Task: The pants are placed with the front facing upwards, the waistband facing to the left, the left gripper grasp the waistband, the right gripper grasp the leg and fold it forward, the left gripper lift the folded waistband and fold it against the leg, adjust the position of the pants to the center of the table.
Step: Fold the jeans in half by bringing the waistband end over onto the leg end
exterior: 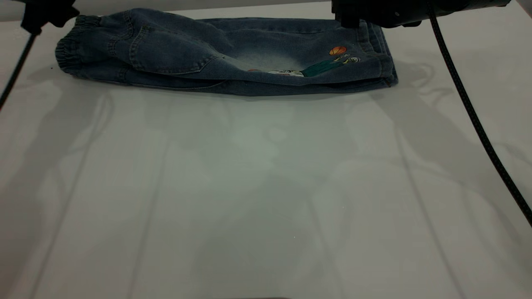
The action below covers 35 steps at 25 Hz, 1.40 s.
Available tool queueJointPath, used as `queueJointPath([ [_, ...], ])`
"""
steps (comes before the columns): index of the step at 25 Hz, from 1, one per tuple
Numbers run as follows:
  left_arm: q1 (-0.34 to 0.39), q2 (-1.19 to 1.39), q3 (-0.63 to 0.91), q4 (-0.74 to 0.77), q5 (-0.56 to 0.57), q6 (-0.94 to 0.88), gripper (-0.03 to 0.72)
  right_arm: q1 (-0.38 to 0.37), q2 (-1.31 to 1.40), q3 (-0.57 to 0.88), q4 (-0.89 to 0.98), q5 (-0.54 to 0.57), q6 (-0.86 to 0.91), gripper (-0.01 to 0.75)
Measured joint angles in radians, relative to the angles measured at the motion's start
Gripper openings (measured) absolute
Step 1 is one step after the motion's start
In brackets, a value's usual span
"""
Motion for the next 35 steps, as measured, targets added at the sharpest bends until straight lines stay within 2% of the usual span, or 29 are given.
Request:
queueJointPath([
  [5,0.000,-0.034,0.000,0.341,0.068,0.000,0.428,0.000,-0.034,0.000,-0.004,0.056,-0.008,0.531],
  [10,0.000,-0.069,-0.030,0.463,0.267,0.000,0.428,0.000,-0.063,0.000,-0.009,0.113,-0.018,0.531],
  [16,0.000,-0.088,-0.164,0.469,0.615,0.039,0.428,0.000,-0.102,0.000,-0.011,0.198,-0.019,0.531],
  [21,0.000,-0.088,-0.298,0.466,0.948,0.247,0.428,0.000,-0.151,0.000,-0.011,0.301,-0.019,0.531],
  [24,0.000,-0.088,-0.366,0.450,1.133,0.398,0.428,0.000,-0.191,0.000,-0.020,0.412,-0.031,0.531],
  [28,0.000,-0.088,-0.420,0.372,1.281,0.542,0.428,0.000,-0.233,-0.015,-0.029,0.571,-0.063,0.531],
  [31,0.007,-0.088,-0.453,0.287,1.329,0.626,0.428,0.000,-0.234,-0.067,-0.029,0.749,-0.075,0.531],
  [35,0.020,-0.088,-0.517,0.178,1.415,0.685,0.428,0.000,-0.234,-0.152,-0.029,0.921,-0.079,0.531],
])
